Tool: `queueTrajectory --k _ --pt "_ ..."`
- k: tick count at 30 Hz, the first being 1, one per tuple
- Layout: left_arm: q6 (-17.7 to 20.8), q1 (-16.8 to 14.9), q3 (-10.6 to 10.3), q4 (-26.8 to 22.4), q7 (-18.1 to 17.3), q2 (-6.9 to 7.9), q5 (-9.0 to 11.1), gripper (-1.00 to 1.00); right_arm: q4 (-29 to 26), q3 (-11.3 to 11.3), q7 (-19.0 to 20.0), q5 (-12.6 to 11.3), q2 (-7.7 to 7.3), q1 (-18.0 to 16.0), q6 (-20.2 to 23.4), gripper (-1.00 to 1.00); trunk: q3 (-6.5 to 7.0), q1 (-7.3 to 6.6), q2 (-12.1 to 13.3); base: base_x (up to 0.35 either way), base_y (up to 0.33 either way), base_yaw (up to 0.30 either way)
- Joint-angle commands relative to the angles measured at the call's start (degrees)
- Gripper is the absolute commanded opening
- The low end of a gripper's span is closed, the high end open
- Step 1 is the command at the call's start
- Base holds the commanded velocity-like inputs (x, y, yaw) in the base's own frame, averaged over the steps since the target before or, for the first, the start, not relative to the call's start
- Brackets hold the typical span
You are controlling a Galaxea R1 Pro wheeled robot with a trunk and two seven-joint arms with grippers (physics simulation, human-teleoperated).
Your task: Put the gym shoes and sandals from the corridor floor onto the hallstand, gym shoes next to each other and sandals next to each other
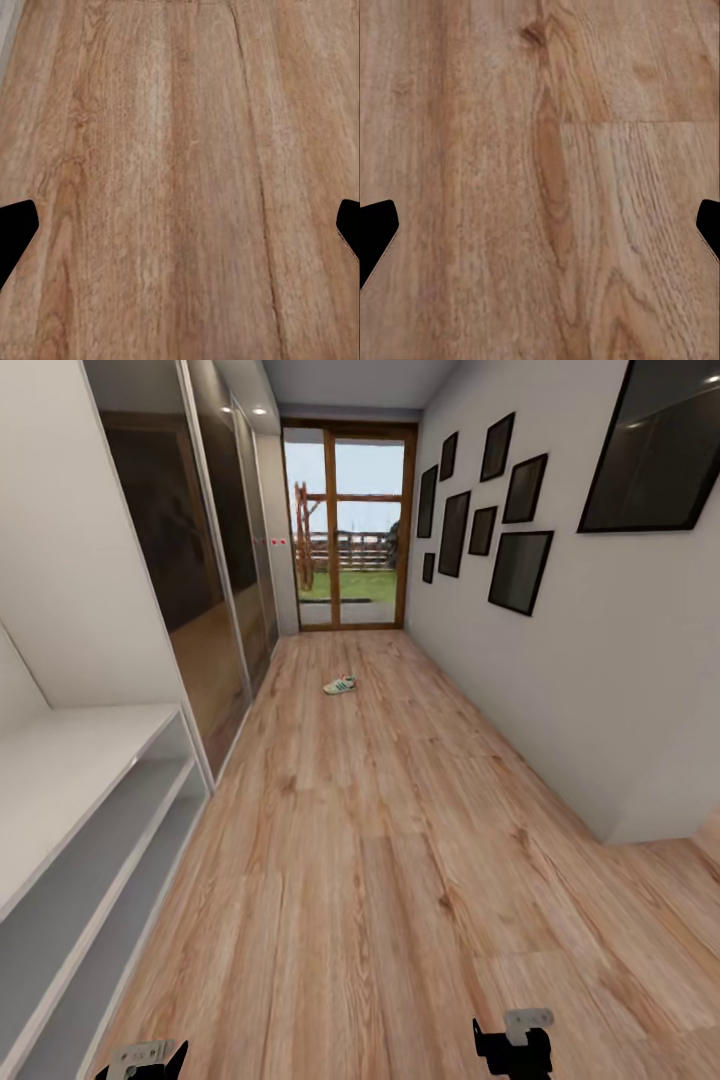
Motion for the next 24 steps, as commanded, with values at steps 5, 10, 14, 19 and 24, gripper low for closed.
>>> queueTrajectory --k 5,10,14,19,24 --pt "-0.3 -0.1 0.5 0.0 -0.3 -0.03 -0.6 1.00 0.1 0.5 -0.4 -0.1 0.02 -0.1 -0.1 1.00 -0.05 0.03 0.0 0.338 0.000 0.000" --pt "-0.3 -0.1 0.5 0.0 -0.3 -0.03 -0.6 1.00 0.1 0.5 -0.4 -0.1 0.01 0.0 -0.1 1.00 -0.05 0.03 0.0 0.338 0.000 0.000" --pt "-0.3 -0.1 0.5 0.0 -0.3 -0.03 -0.6 1.00 0.1 0.5 -0.4 -0.1 0.00 0.0 -0.1 1.00 -0.05 0.03 0.0 0.338 0.000 0.000" --pt "-0.3 -0.1 0.5 0.0 -0.3 -0.03 -0.6 1.00 0.0 0.5 -0.4 -0.1 0.00 -0.1 -0.1 1.00 -0.05 0.03 0.0 0.338 0.000 0.000" --pt "-0.3 -0.1 0.5 0.1 -0.3 -0.09 -0.6 1.00 0.0 0.5 -0.4 -0.1 0.03 0.0 -0.1 1.00 -0.05 0.03 0.0 0.338 0.000 0.000"
